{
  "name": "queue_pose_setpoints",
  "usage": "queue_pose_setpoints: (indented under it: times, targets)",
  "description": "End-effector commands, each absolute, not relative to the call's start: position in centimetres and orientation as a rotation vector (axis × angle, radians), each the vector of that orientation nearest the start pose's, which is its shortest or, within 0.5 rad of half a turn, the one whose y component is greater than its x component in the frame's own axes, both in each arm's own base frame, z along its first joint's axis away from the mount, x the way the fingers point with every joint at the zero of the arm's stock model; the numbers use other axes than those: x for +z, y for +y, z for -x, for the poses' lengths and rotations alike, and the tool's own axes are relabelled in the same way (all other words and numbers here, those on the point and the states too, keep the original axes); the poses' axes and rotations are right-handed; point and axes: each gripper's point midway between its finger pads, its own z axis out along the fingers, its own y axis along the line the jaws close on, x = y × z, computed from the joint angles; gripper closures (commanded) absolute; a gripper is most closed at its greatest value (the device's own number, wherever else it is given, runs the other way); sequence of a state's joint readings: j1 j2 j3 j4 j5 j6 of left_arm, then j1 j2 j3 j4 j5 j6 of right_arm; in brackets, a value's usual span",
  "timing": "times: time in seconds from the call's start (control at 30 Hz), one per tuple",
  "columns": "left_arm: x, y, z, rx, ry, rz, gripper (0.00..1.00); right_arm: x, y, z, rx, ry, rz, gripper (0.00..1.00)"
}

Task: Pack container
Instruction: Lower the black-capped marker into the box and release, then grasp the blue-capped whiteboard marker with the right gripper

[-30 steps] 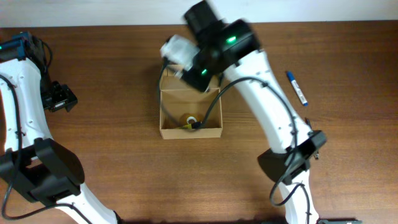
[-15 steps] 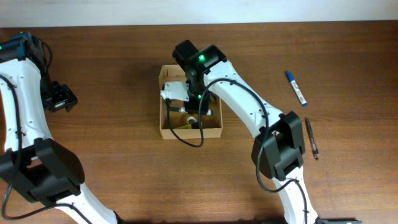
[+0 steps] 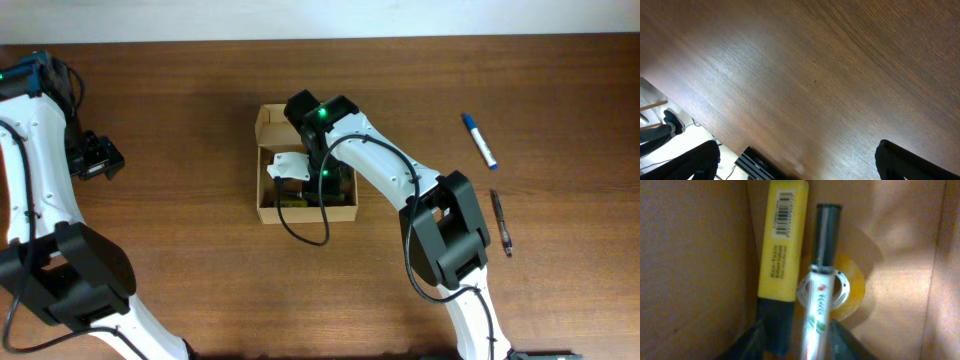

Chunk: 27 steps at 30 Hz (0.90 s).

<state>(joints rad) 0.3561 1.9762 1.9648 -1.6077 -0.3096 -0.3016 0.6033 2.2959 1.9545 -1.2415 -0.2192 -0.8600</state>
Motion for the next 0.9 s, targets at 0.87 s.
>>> queue_pose_setpoints:
  times: [0.87]
  targets:
    - [17.3,17.5,-31.7,0.485,3.010,1.004,0.00,21.0,3.1,-51.2,-0.062,2.718,0.246,0.48]
